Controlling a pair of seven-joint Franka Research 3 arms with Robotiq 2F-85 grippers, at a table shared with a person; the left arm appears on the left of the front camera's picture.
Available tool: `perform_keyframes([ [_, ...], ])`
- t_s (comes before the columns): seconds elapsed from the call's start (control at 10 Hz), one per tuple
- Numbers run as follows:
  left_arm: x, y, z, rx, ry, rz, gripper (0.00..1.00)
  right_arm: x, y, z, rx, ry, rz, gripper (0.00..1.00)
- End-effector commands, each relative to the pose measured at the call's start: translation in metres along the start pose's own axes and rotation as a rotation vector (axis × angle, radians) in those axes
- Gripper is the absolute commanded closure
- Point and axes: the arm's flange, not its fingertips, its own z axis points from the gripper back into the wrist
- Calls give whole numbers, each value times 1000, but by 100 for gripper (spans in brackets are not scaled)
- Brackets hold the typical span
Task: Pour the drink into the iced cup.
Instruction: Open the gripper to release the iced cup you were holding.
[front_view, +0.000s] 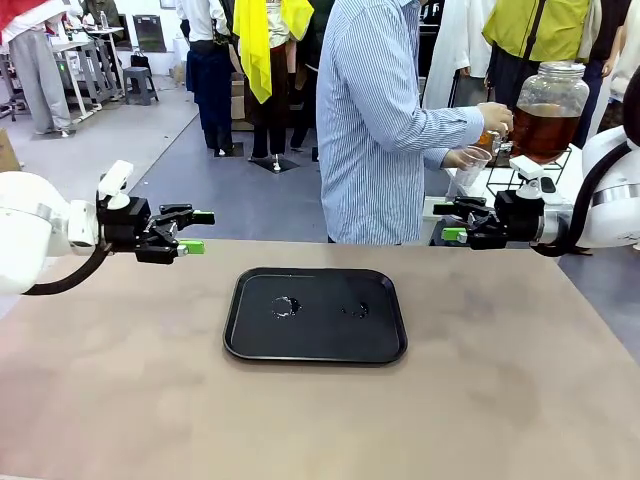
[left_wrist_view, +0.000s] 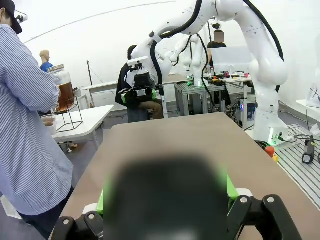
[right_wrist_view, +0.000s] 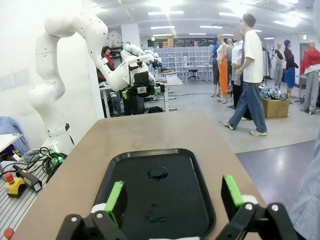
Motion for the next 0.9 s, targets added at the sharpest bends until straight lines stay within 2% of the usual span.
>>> perform_keyframes([
  [0.0, 2, 1, -1, 0, 6, 4, 0, 3, -1, 0, 4, 0, 1, 0],
  [0.8, 2, 1, -1, 0, 6, 4, 0, 3, -1, 0, 4, 0, 1, 0],
])
